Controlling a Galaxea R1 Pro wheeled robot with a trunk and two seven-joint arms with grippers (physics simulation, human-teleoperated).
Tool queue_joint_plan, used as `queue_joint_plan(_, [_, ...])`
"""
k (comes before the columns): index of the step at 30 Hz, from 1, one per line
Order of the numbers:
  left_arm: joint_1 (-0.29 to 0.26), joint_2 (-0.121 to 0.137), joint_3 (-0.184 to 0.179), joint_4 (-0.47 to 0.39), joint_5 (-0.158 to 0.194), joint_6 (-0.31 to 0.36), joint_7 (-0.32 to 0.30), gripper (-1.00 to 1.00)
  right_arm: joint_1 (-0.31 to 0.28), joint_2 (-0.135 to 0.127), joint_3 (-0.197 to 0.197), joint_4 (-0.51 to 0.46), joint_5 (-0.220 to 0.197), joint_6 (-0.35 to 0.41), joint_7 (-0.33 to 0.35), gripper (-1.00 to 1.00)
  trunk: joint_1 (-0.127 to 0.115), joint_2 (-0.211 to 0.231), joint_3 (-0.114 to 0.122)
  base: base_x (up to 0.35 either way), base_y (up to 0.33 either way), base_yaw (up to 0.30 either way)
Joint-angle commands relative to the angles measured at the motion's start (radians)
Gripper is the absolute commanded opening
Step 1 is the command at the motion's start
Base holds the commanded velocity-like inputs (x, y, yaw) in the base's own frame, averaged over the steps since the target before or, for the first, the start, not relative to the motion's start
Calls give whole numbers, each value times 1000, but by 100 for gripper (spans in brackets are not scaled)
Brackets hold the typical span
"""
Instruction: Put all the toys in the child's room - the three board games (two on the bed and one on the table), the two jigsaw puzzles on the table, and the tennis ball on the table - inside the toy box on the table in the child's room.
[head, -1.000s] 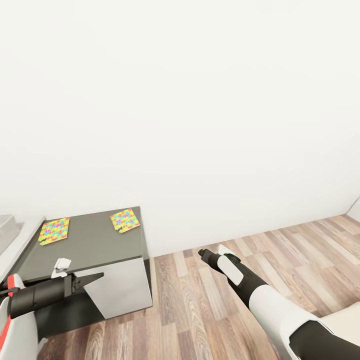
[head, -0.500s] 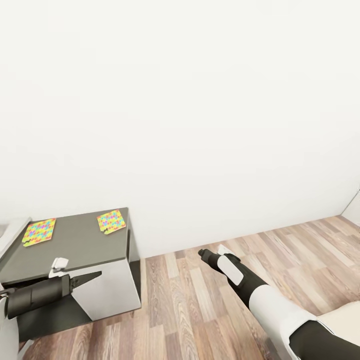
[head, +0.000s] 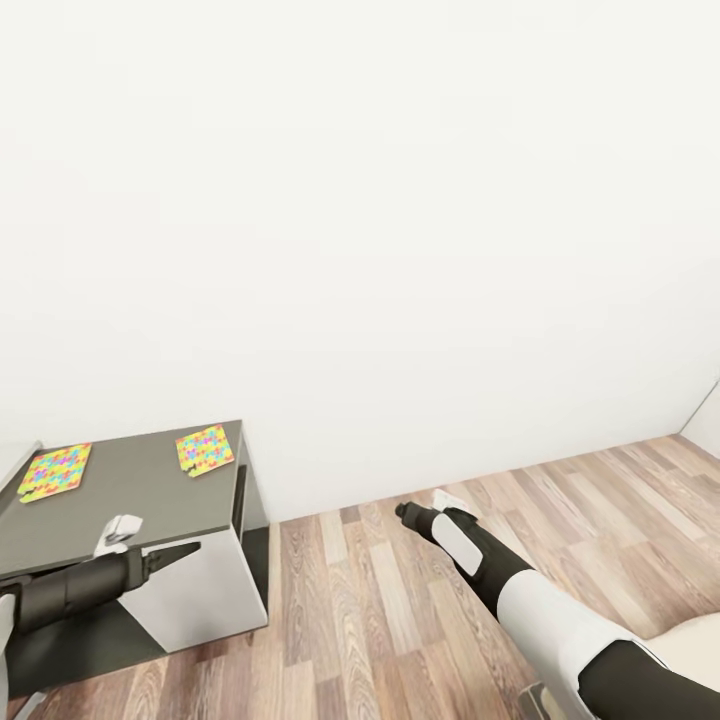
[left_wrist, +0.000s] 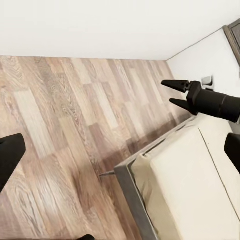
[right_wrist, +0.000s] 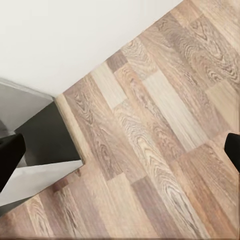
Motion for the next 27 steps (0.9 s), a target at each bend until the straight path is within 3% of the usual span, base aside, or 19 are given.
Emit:
queue_joint_plan(1, [-1, 0, 1, 0, -1, 4, 10, 100, -1, -1, 7, -2, -5, 9, -8, 100, 1, -2, -2, 19, -24, 0])
queue_joint_plan(10, [-4, 0, 28, 0, 0, 5, 169, 100, -1, -3, 10, -18, 5, 100, -11, 100, 1, -2, -2, 7, -8, 0])
queue_joint_plan(13, [-16, -3, 32, 0, 0, 5, 281, 100, -1, -4, 12, -36, 6, 115, -12, 100, 1, -2, -2, 1, -1, 0])
queue_joint_plan(14, [-32, -7, 32, 0, 0, 5, 361, 100, -1, -3, 13, -44, 7, 118, -12, 100, 1, -2, -2, 0, 0, 0])
queue_joint_plan(16, [-53, -13, 31, 0, 1, 6, 451, 100, -1, -2, 17, -50, 8, 121, -13, 100, 1, -2, -2, 0, 0, 0])
queue_joint_plan(17, [-78, -21, 30, 0, 3, 7, 547, 100, -1, -2, 23, -53, 10, 122, -13, 100, 1, -2, -2, 0, 0, 0])
queue_joint_plan(22, [-154, -55, 17, 0, 7, 10, 803, 100, -1, -1, 59, -59, 17, 121, -14, 100, 1, -2, -2, 0, 0, 0])
queue_joint_plan(27, [-197, -88, -48, 4, 2, 7, 916, 100, -1, -1, 72, -60, 18, 117, -15, 100, 1, -2, -2, 0, 0, 0])
